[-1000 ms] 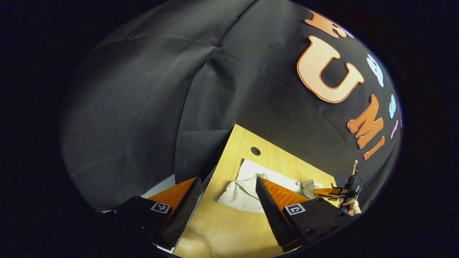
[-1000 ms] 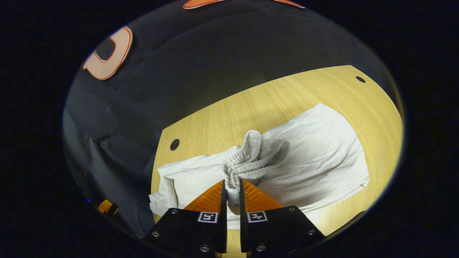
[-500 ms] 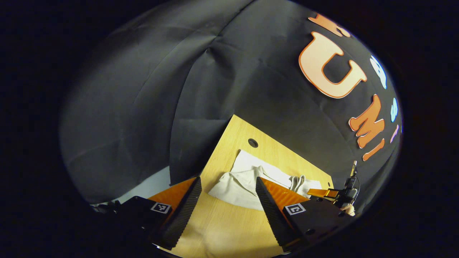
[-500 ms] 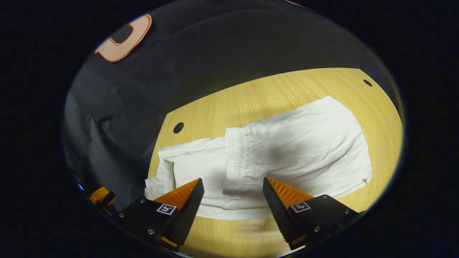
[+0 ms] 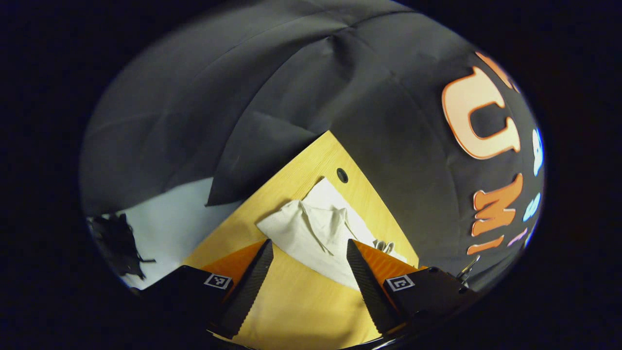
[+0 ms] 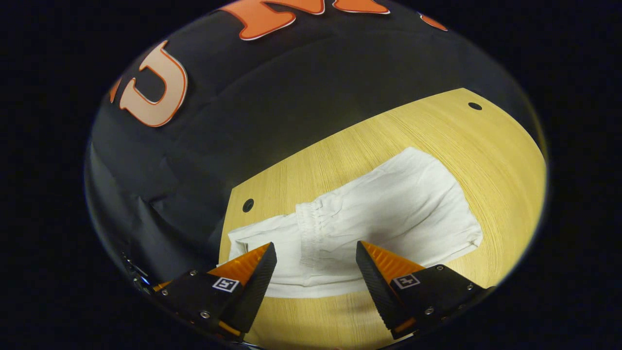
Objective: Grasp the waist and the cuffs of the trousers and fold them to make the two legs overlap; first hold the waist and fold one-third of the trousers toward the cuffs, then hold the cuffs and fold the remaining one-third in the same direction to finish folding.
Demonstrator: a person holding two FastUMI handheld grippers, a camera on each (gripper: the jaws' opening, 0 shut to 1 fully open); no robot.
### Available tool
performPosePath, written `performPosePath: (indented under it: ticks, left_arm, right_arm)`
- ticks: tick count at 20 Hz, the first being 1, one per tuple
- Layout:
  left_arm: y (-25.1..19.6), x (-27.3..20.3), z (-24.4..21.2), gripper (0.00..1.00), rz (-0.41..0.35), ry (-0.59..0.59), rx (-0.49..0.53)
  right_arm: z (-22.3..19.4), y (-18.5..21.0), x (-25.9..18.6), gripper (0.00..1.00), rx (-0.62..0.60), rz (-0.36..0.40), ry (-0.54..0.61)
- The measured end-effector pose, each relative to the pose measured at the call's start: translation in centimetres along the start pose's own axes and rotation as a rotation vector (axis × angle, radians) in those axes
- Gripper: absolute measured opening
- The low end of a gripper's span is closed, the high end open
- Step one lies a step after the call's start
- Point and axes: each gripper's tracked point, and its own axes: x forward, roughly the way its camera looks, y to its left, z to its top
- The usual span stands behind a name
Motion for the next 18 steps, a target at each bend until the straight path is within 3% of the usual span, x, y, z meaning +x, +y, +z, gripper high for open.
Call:
performPosePath:
  ticks: [6, 8, 14, 18]
  left_arm:
    - [1.6, 3.4, -2.4, 0.99, -0.022, 0.026, -0.274]
    - [2.6, 4.6, -2.5, 0.99, -0.009, 0.019, -0.324]
    - [3.5, 7.2, -1.8, 0.99, -0.005, -0.002, -0.295]
    - [2.3, 9.2, -0.8, 0.95, -0.062, -0.014, -0.304]
  right_arm:
    - [0.2, -1.2, -0.9, 0.99, 0.022, 0.028, 0.041]
    - [0.3, -1.8, -1.2, 0.99, 0.020, 0.029, 0.050]
    - [1.1, -4.0, -1.2, 0.98, 0.069, 0.004, 0.068]
    - [1.0, -4.8, -1.3, 0.99, 0.083, -0.005, 0.078]
